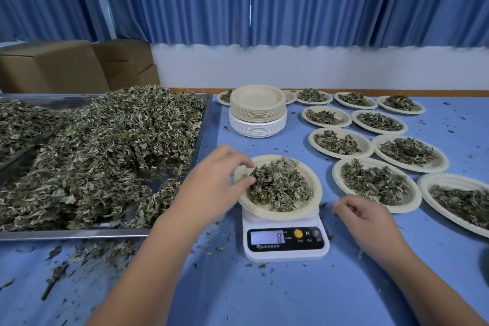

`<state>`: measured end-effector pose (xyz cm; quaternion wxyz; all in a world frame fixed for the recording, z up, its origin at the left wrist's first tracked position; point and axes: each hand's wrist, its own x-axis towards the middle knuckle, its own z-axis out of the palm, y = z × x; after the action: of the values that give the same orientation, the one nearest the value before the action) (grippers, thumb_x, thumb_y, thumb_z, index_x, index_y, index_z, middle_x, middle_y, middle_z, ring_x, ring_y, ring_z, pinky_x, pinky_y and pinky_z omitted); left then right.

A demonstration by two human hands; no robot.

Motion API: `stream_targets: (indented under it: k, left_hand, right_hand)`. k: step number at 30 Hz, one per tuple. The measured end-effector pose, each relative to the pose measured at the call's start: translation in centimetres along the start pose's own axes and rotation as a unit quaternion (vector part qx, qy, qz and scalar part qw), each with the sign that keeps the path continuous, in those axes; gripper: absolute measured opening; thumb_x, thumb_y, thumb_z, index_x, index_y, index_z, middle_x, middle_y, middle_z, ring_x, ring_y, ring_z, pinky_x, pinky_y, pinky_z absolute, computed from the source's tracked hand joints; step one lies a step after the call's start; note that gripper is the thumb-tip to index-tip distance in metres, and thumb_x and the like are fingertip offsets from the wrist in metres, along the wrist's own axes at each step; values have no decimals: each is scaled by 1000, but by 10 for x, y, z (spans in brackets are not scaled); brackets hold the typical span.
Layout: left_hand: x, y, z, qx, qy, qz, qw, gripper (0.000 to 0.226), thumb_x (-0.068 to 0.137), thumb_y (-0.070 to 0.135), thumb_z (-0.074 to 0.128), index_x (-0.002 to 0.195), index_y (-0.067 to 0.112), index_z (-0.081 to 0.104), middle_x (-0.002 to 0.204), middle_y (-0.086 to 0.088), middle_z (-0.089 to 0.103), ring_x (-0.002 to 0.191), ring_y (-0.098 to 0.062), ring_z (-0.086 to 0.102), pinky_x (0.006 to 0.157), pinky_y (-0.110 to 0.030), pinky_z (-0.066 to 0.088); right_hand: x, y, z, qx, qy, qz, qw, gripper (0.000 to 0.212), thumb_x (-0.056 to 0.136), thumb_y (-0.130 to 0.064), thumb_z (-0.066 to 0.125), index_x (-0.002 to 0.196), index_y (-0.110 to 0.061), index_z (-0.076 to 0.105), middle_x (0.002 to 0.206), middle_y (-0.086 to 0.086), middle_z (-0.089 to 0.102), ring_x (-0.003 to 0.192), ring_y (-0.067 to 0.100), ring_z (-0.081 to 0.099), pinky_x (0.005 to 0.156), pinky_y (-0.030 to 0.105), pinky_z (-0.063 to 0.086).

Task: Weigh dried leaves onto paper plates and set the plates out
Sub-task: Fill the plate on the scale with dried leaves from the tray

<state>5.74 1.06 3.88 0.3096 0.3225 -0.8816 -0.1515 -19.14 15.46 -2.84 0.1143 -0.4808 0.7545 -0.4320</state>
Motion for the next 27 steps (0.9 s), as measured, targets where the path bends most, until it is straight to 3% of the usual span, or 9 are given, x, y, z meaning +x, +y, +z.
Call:
stream_targets:
  k: [3, 7, 13, 20, 23, 27]
  left_hand:
    - [20, 21, 9, 47, -102, 23, 993, 39, 83, 51, 67, 119, 45, 54, 113, 22, 44, 99, -1, 44, 85, -29, 41]
    - [41, 34, 18, 148, -207, 42, 966, 62, 80, 56, 68, 136, 44, 44, 124, 11, 44, 118, -13, 43, 82, -29, 31]
    - [48, 38, 26, 178, -215, 44, 959, 42, 89, 41, 64, 130, 39, 53, 117, 6, 50, 111, -18, 51, 76, -31, 36]
    - [43, 32, 22, 65, -110, 18, 992, 28, 91, 33, 64, 120, 34, 62, 100, 14, 51, 98, -13, 53, 84, -32, 46]
    - [38, 32, 19, -16, -17, 5, 1000, 26, 89, 31, 67, 115, 28, 67, 105, 11, 62, 91, -9, 54, 86, -30, 45]
    - [27, 26, 10, -89, 113, -49, 988, 28, 85, 25, 72, 113, 25, 70, 95, 17, 62, 85, -5, 58, 82, -23, 45]
  right_hand:
    - [0, 1, 0, 1, 3, -5, 1000, 32, 94, -20, 57, 62, -13, 60, 43, -6, 40, 35, 5, 37, 31, 12, 30]
    - [1, 2, -1, 6, 8, -18, 1000, 34, 94, -20, 58, 60, -14, 55, 44, -6, 40, 40, 5, 37, 36, 10, 28]
    - [2, 5, -3, 16, 1, -18, 1000, 32, 94, -21, 57, 64, -9, 56, 45, -7, 39, 41, 6, 35, 43, 14, 29]
    - [2, 5, -3, 18, 1, -21, 1000, 34, 94, -20, 57, 62, -9, 53, 45, -7, 38, 42, 6, 35, 45, 15, 31]
    - [2, 5, -3, 17, 4, -19, 1000, 33, 93, -21, 57, 63, -8, 54, 46, -7, 37, 42, 6, 34, 44, 15, 31]
    - [1, 6, -3, 22, 4, -16, 1000, 32, 93, -22, 57, 66, -7, 57, 45, -7, 37, 41, 5, 32, 42, 15, 29]
